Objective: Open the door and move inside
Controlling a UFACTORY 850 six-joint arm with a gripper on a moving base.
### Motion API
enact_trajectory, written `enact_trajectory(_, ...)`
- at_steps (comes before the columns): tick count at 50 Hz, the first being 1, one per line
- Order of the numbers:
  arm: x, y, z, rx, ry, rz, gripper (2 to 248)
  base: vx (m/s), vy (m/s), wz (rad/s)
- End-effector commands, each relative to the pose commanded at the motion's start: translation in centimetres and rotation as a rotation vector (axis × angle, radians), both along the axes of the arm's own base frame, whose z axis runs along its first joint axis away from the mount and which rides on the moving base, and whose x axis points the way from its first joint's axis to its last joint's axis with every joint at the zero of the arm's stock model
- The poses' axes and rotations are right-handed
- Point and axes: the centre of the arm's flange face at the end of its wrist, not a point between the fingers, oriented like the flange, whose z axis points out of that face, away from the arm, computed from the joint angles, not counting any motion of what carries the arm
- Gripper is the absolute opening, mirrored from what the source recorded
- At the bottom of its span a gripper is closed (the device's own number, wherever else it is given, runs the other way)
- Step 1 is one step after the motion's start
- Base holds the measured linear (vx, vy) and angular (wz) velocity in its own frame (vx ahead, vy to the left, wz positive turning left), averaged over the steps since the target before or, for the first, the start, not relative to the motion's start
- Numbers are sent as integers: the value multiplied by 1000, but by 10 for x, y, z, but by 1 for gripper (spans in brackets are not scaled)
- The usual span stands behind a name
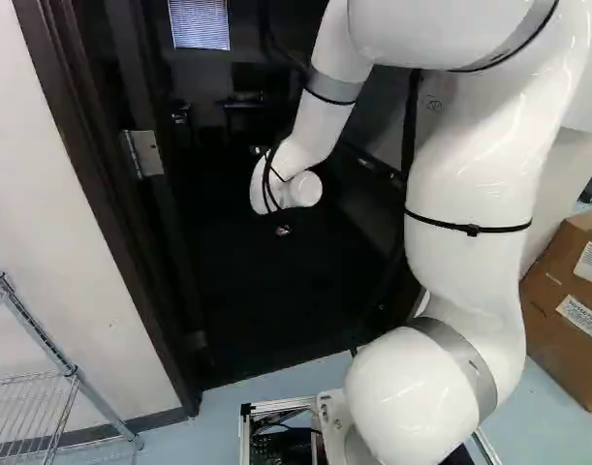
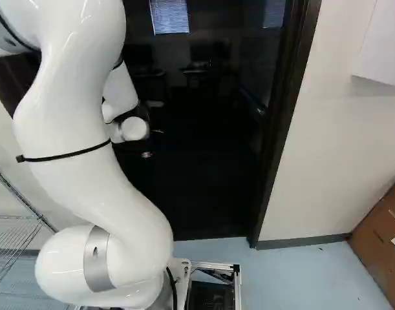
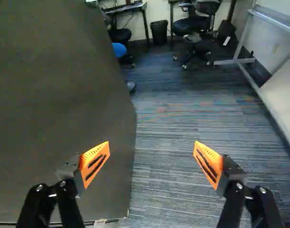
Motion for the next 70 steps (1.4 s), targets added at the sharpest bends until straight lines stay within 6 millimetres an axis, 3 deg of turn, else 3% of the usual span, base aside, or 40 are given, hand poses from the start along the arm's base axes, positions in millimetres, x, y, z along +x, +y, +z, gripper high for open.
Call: enact_trajectory(70, -103, -100, 1, -11, 20, -170, 247, 0, 0, 0)
